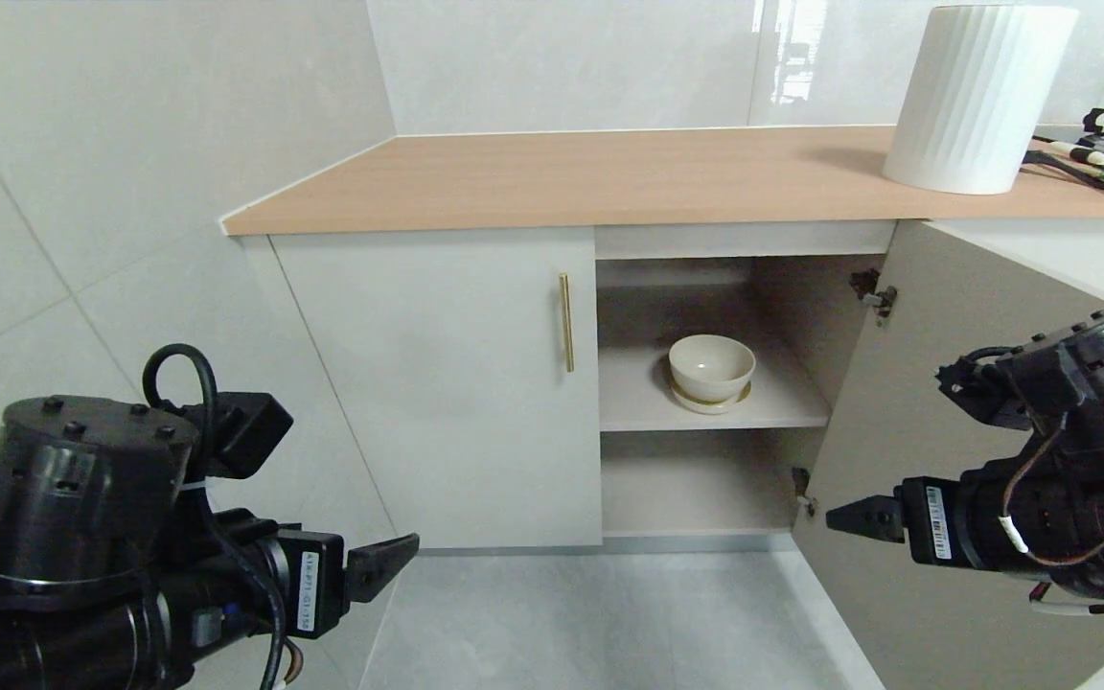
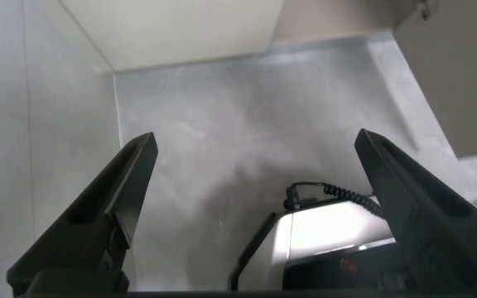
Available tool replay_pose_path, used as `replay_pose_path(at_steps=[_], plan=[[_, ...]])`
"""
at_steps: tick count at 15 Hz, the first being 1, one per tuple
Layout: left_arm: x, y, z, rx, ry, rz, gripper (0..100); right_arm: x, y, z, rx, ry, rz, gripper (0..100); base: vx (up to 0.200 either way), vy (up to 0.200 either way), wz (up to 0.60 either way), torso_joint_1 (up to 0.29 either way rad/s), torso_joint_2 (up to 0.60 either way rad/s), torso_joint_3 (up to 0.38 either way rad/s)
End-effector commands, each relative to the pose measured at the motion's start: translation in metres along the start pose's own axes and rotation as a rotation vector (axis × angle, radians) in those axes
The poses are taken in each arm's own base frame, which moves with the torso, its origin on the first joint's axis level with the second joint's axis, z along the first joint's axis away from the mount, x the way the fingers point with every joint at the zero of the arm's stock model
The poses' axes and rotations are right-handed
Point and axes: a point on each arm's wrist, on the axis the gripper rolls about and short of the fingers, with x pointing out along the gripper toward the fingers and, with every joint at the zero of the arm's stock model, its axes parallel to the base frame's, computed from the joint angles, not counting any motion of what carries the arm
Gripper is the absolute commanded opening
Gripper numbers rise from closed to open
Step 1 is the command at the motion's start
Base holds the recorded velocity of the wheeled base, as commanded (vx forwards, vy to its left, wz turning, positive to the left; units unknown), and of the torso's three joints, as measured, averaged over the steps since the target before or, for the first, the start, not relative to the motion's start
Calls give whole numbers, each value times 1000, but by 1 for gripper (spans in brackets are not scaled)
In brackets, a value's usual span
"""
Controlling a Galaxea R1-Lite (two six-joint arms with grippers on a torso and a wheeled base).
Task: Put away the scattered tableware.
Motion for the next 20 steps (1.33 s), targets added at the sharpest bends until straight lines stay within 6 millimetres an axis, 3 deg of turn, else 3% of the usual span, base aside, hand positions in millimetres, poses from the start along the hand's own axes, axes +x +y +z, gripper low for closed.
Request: replay_pose_path(at_steps=[1,11,20], plan=[[0,0,0,0,1,0,100,0,0,0,0,-1,0,100,-200,0,0,-2,7,2],[1,0,-1,3,5,2,100,-3,-1,-2,-17,11,-3,100,0,-20,0,0,0,1],[1,0,-1,12,8,1,100,-57,-14,-7,-91,196,-96,100,0,-178,0,4,4,2]])
